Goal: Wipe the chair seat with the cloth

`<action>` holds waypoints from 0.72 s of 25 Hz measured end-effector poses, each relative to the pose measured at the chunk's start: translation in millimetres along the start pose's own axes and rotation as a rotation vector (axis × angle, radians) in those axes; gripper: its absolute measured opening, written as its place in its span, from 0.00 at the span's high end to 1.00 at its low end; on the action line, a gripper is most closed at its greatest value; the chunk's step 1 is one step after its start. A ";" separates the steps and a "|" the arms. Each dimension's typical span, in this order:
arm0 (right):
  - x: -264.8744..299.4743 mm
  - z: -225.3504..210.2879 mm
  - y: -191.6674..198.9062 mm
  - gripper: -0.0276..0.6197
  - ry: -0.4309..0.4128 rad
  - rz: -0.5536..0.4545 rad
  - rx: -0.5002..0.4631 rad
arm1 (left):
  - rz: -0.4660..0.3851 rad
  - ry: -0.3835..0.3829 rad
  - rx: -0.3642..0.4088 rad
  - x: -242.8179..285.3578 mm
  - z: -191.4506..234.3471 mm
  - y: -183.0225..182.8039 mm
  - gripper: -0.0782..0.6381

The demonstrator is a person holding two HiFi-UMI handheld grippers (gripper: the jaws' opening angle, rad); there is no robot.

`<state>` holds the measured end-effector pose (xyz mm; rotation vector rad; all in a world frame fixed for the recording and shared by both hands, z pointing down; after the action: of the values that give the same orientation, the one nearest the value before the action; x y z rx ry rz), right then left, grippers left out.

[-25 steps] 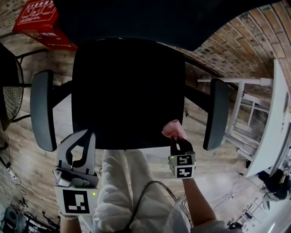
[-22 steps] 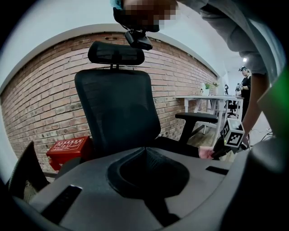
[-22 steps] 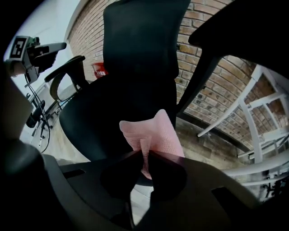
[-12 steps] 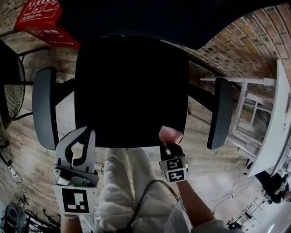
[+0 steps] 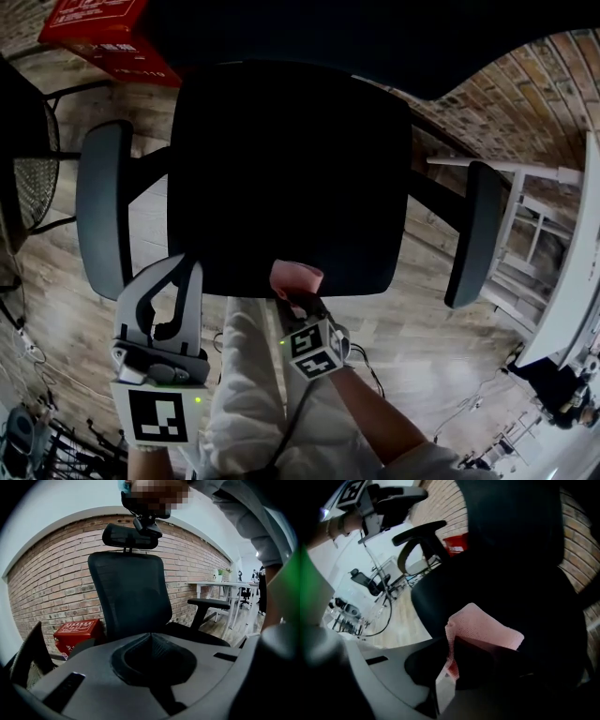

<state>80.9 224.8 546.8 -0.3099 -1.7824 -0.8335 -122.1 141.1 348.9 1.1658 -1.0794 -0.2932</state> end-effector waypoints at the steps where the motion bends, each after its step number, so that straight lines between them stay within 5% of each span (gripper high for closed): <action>1: 4.9 11.0 -8.4 0.87 -0.031 -0.007 -0.042 | 0.002 -0.005 -0.003 -2.2 1.9 1.1 0.87; 9: 37.8 81.0 -70.8 0.87 -0.214 -0.085 -0.235 | -0.041 -0.051 -0.034 -20.7 16.1 -1.7 0.87; 18: 60.0 116.3 -92.1 0.87 -0.289 -0.069 -0.418 | -0.090 -0.129 -0.070 -38.6 32.5 -3.3 0.87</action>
<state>-79.1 225.3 546.9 -0.6727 -1.8796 -1.2641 -166.5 146.8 325.3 1.1465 -1.1214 -0.4780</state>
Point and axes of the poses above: the fingertips, and each gripper's own axes: x forward along the fingers, z to its left, y out of its underside, the point moved 10 cm from there along -x, backward along the fingers, and after that the axes turned 8 degrees about y, right-handed, at the moved point
